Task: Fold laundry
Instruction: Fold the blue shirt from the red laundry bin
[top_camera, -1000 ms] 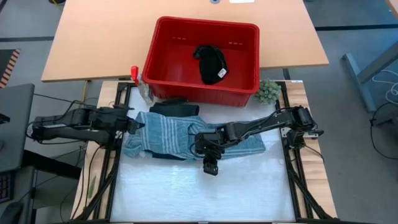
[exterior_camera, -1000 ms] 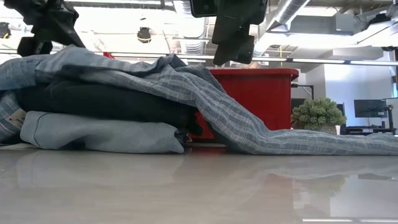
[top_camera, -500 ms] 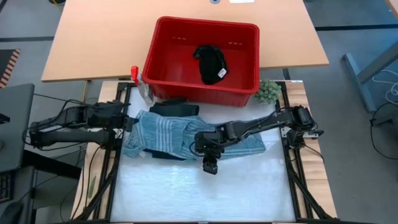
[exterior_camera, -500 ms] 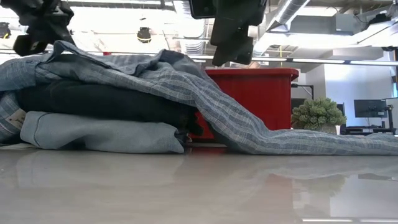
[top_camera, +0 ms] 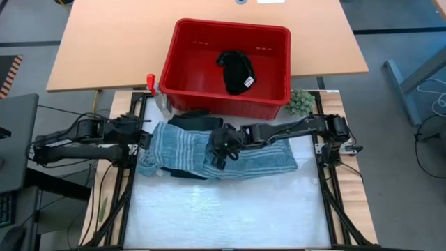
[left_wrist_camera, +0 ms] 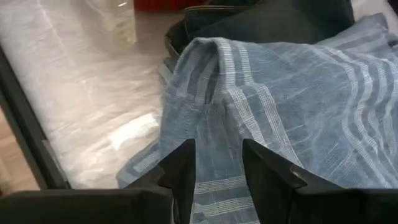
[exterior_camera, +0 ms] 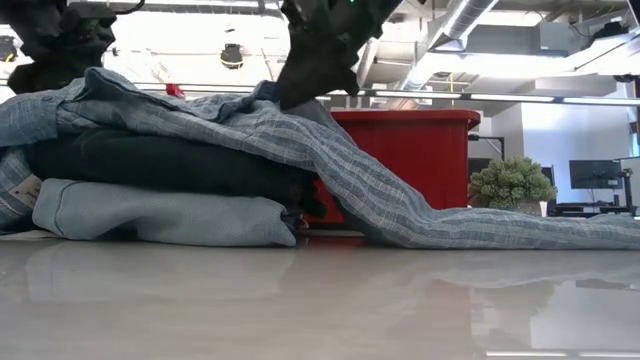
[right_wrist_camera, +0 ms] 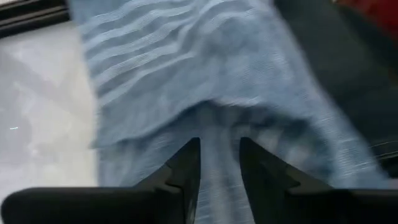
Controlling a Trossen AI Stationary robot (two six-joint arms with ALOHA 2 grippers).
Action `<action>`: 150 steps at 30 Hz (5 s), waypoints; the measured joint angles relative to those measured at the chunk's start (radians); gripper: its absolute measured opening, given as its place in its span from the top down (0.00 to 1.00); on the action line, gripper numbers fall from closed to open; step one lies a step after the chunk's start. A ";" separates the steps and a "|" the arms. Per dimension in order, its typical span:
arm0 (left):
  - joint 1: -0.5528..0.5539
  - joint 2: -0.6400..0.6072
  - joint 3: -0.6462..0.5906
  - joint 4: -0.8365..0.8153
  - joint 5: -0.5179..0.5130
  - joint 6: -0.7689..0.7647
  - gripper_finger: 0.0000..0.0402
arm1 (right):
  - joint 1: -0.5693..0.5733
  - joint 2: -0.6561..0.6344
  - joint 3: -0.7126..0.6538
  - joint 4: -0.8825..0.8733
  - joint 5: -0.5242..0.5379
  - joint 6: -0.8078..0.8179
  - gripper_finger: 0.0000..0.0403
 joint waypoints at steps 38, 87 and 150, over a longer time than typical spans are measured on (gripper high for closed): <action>0.045 0.367 -0.088 0.088 -0.014 0.323 0.70 | -0.056 -0.501 -0.485 -0.474 -0.090 0.470 0.74; -0.143 0.397 0.156 0.603 0.036 0.468 0.70 | -0.268 -0.680 -0.798 -0.500 -0.085 0.717 0.91; -0.165 0.805 0.213 0.977 -0.144 0.496 0.70 | -0.149 -0.168 0.784 -0.545 0.035 0.230 0.92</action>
